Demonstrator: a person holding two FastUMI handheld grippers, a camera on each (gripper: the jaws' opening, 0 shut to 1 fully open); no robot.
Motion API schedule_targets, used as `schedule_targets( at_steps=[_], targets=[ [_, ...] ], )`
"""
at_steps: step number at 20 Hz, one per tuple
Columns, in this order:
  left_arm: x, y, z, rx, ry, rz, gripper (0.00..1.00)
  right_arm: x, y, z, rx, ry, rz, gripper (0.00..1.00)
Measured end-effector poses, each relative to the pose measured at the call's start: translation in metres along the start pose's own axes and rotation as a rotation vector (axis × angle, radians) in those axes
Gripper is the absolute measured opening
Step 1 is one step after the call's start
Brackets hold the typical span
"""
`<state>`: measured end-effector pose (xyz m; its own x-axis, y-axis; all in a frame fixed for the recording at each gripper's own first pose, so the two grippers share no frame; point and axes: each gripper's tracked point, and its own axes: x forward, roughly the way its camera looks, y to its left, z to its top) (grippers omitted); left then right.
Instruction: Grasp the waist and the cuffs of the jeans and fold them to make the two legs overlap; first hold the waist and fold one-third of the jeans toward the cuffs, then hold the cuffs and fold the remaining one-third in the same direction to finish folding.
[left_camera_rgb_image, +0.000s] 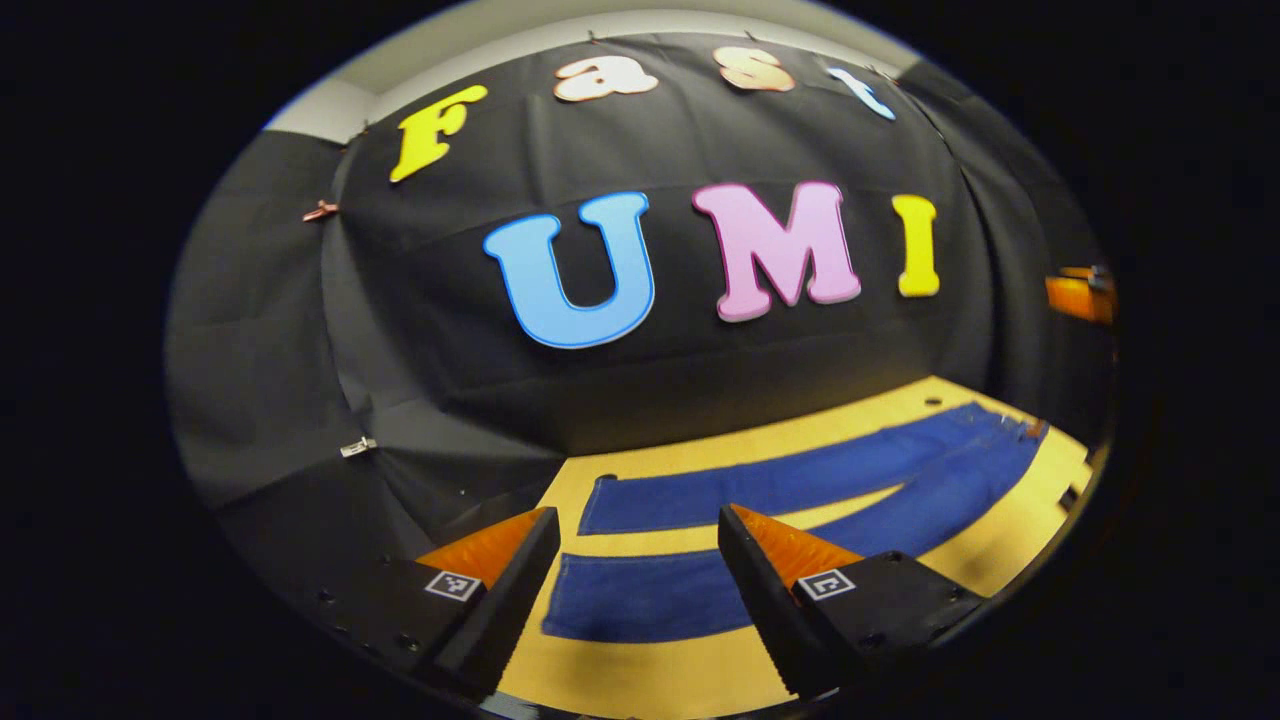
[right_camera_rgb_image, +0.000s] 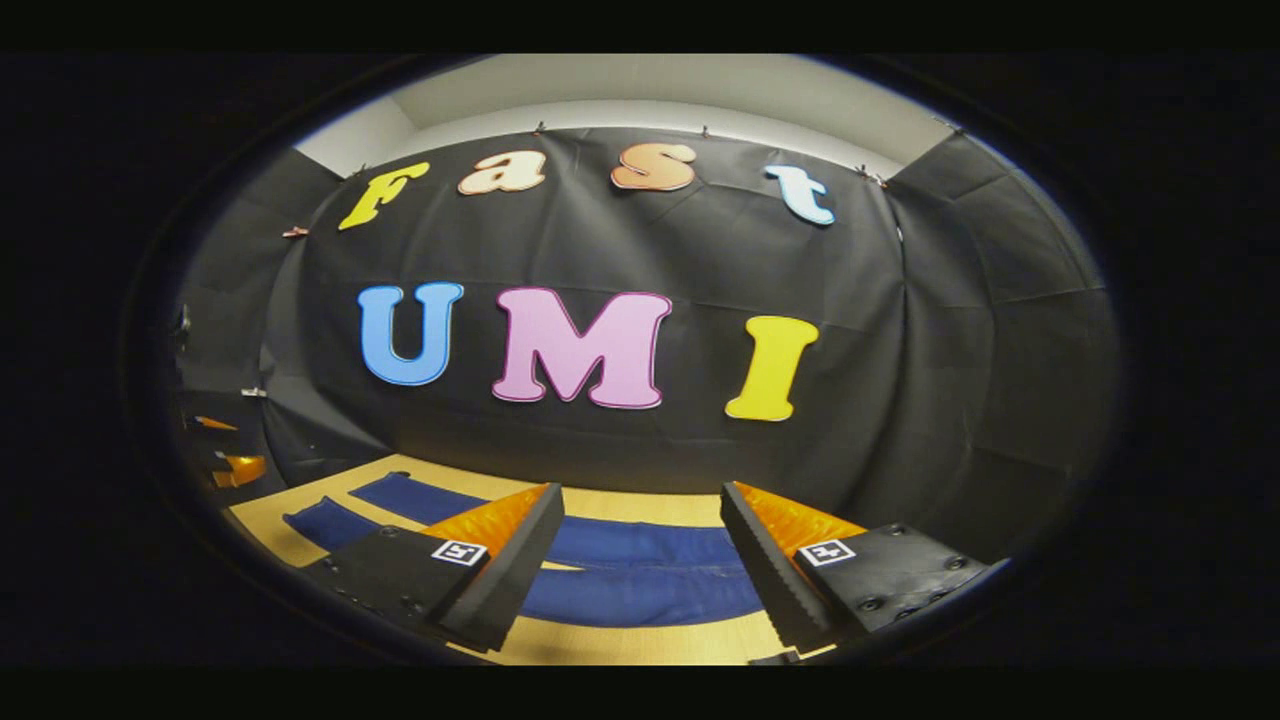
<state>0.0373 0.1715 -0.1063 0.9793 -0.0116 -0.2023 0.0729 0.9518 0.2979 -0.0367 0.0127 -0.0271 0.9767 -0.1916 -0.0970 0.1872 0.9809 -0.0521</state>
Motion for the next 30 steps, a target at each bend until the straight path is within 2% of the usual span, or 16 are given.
schedule_targets(
  at_steps=[4, 10, 15, 17, 19, 20, 25, 26, 28, 30],
  targets=[
    [0.022, 0.033, -0.070, 0.245, 0.121, -0.096, 0.99, -0.016, -0.007, -0.009, -0.020, 0.028, -0.055, 0.97],
    [0.052, 0.064, -0.189, 0.650, 0.322, -0.320, 0.97, -0.043, -0.013, -0.023, -0.044, 0.081, -0.131, 0.97],
    [0.084, 0.082, -0.263, 0.865, 0.438, -0.417, 0.97, -0.066, -0.019, -0.033, -0.082, 0.125, -0.188, 0.97],
    [0.098, 0.090, -0.280, 0.928, 0.467, -0.442, 0.97, -0.075, -0.022, -0.036, -0.096, 0.143, -0.209, 0.97],
    [0.111, 0.087, -0.279, 0.984, 0.432, -0.457, 0.96, -0.081, -0.028, -0.038, -0.099, 0.158, -0.235, 0.97],
    [0.116, 0.081, -0.276, 0.994, 0.414, -0.463, 0.92, -0.083, -0.031, -0.041, -0.099, 0.166, -0.251, 0.97],
    [0.141, 0.072, -0.275, 1.022, 0.407, -0.473, 0.87, -0.098, -0.044, -0.058, -0.080, 0.208, -0.305, 0.97],
    [0.144, 0.072, -0.277, 1.028, 0.422, -0.482, 0.83, -0.100, -0.045, -0.060, -0.084, 0.211, -0.311, 0.95],
    [0.153, 0.069, -0.278, 1.052, 0.426, -0.469, 0.63, -0.105, -0.048, -0.064, -0.098, 0.216, -0.315, 0.95],
    [0.158, 0.070, -0.281, 1.035, 0.464, -0.452, 0.62, -0.110, -0.053, -0.068, -0.109, 0.226, -0.313, 0.95]
  ],
)
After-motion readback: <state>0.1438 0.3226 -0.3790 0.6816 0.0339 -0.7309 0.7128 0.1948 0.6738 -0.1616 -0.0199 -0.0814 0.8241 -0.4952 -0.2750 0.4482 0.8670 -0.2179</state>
